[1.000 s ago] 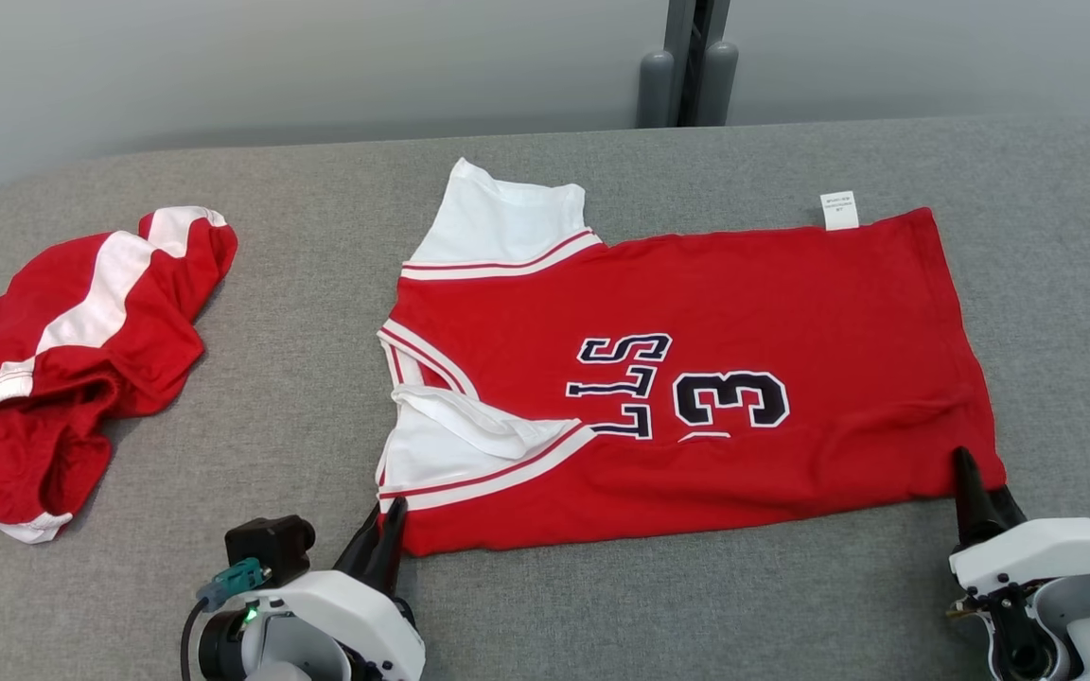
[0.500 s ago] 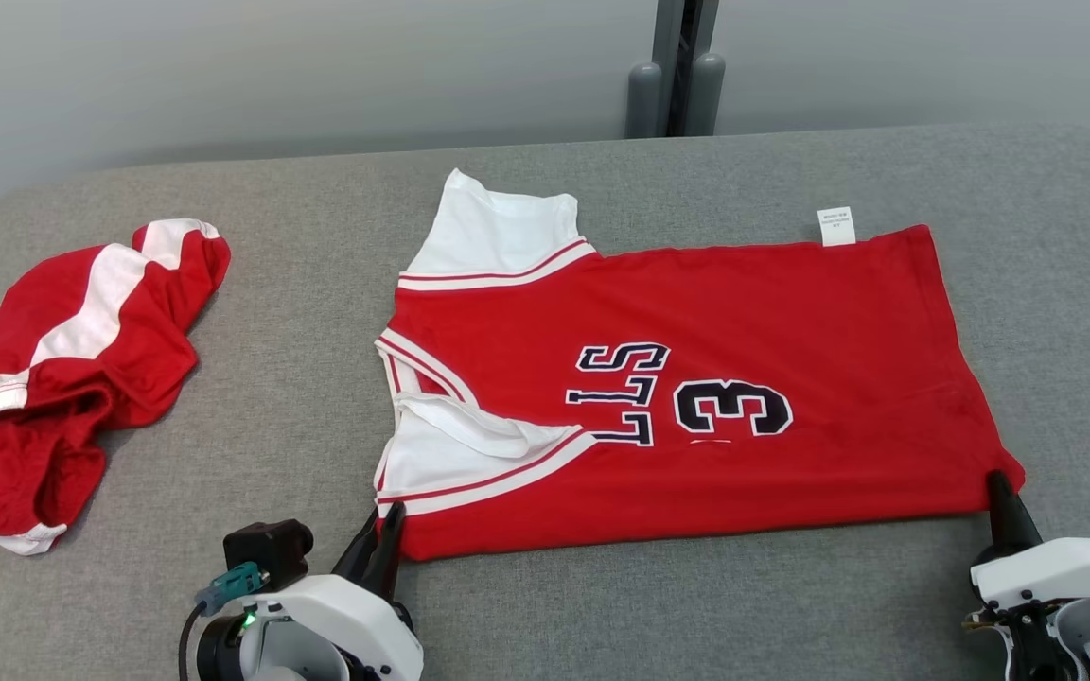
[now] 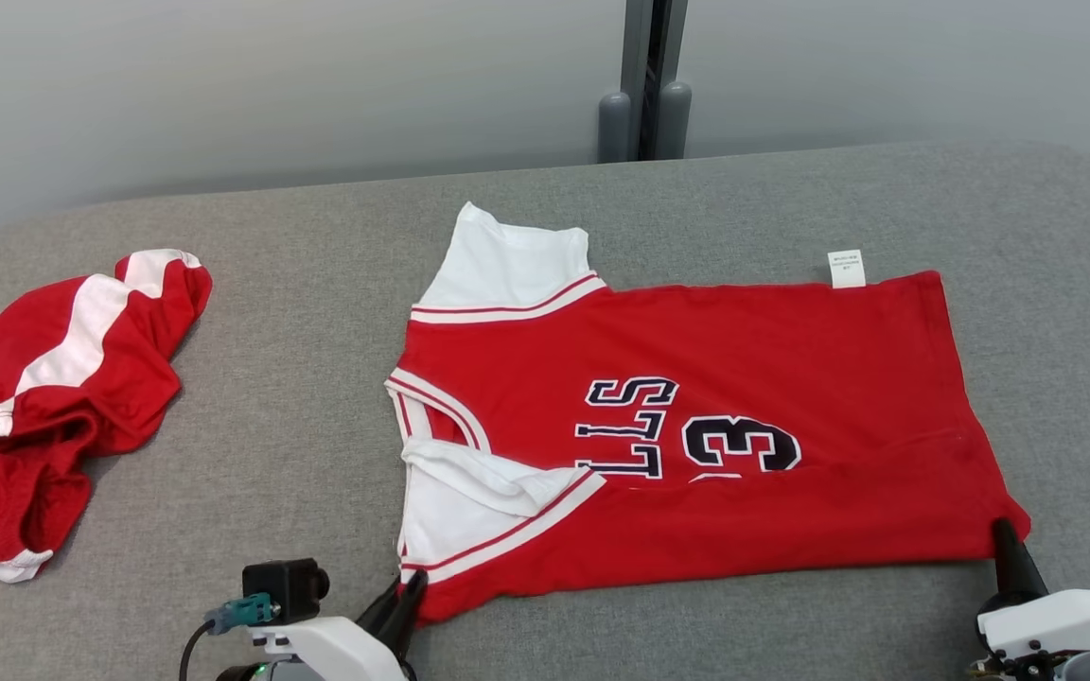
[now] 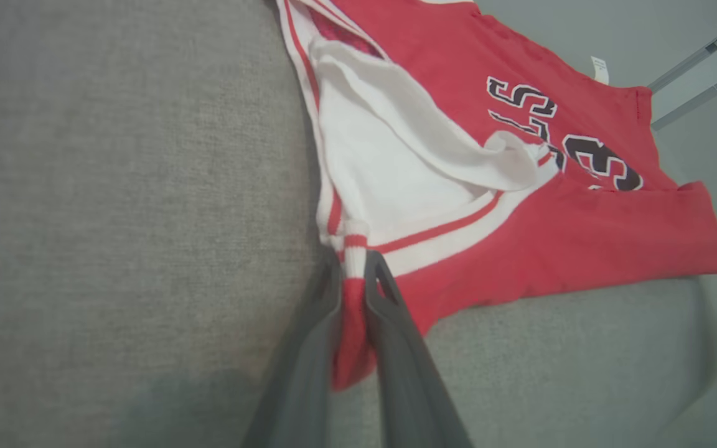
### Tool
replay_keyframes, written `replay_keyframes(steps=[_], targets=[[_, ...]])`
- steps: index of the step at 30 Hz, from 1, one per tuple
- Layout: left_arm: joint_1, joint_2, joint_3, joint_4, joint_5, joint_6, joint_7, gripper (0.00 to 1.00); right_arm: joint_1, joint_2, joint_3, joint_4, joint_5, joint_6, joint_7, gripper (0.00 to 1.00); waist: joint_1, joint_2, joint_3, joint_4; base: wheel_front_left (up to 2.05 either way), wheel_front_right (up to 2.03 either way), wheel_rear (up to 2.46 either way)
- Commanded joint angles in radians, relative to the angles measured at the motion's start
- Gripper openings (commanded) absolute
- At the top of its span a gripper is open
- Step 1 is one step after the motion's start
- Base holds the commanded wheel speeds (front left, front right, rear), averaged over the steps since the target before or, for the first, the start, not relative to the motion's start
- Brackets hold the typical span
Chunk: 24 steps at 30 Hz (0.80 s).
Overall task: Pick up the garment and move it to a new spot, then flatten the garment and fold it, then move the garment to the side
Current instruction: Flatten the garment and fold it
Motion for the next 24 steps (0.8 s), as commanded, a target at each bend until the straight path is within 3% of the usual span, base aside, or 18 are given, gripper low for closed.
replay_keyframes(steps=[1,7,16,24], targets=[[0.013,0.014,-0.002,-0.018,-0.011,-0.013,0.023,0.00,0.011,-0.015,0.001,-0.006,0.008,0.000,-0.002,0.00,0.0000,-0.0001,-0.003,-0.001,0.00,0.00,0.00],[0.072,0.062,-0.019,-0.134,-0.063,-0.035,0.150,0.00,0.044,-0.050,0.038,-0.026,0.011,0.000,0.039,0.00,0.0000,-0.0001,-0.017,0.001,0.00,0.00,0.00],[0.156,0.172,-0.016,-0.316,-0.075,0.001,0.265,0.00,0.104,-0.114,0.064,-0.085,0.037,0.000,0.136,0.00,0.0000,-0.0001,-0.042,0.003,0.00,0.00,0.00],[0.219,0.225,-0.018,-0.399,-0.087,0.020,0.313,0.00,0.165,-0.136,0.069,-0.141,0.060,0.000,0.229,0.00,0.0000,-0.0001,-0.057,0.008,0.00,0.00,0.00]])
